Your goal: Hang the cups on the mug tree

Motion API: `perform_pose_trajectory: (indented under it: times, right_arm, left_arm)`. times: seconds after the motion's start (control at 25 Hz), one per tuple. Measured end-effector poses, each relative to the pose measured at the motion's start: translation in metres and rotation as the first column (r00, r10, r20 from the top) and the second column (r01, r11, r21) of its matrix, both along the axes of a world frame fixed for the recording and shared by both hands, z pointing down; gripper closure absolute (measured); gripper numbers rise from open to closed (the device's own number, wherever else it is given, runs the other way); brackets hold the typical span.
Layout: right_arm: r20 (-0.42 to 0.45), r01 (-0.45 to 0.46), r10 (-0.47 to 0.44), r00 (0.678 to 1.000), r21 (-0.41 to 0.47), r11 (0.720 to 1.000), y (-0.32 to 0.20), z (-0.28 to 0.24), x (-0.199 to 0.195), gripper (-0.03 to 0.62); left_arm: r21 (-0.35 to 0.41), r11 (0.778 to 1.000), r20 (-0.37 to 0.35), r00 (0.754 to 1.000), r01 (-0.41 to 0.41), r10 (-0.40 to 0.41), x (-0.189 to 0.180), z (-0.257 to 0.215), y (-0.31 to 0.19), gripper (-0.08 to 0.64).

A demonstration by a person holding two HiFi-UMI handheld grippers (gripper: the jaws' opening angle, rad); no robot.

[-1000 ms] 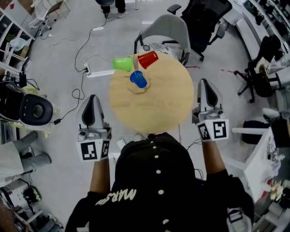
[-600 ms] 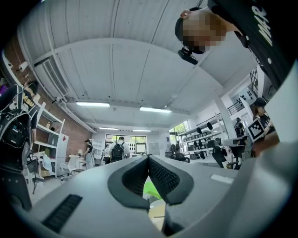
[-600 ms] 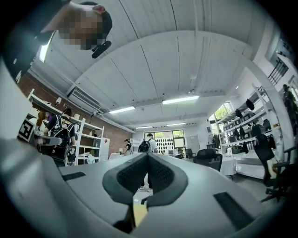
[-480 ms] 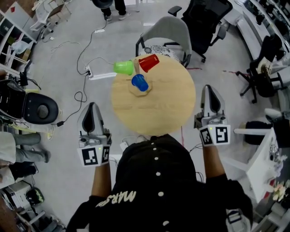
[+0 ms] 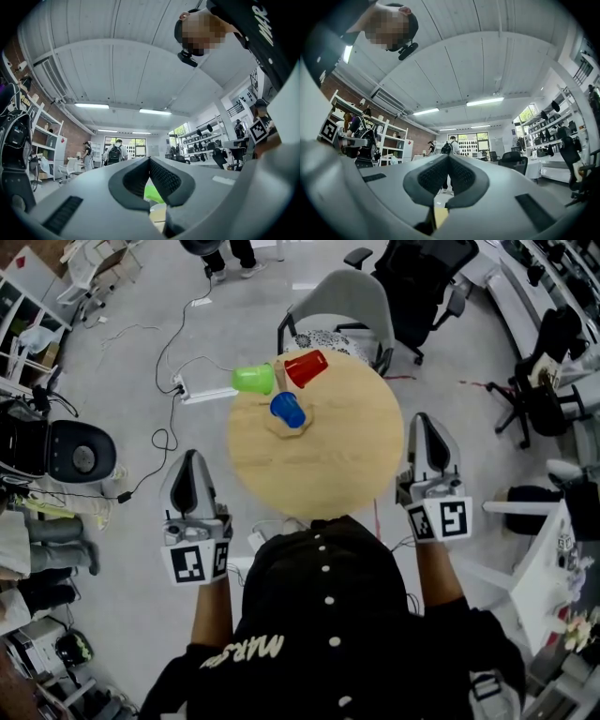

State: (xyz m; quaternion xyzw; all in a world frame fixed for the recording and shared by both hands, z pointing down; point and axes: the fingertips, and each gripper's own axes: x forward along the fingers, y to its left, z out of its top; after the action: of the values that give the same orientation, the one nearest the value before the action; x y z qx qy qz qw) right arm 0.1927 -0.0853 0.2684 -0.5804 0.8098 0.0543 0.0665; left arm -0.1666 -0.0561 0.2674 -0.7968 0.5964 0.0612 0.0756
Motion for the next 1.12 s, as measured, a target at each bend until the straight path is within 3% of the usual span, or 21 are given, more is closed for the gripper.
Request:
perform_pose_trajectory:
  times: [0.32,1.12]
  right_arm:
    - [-0.008,0.052,-0.053,0.999,-0.015,0.999,-0.012,0.001,-0.023,0.592]
    - [-0.008,0.057,-0.058,0.998,-0.045,0.997,-0.017,0.012,-0.029,0.592]
  left_arm:
    - [0.006,1.0,-0.026,1.0,0.001,-0.001,0.001,-0.005,0.002,0.558]
    - [-0.004,1.0,-0.04,0.999,-0.019,0.019,0.002,0.001,-0.001,0.558]
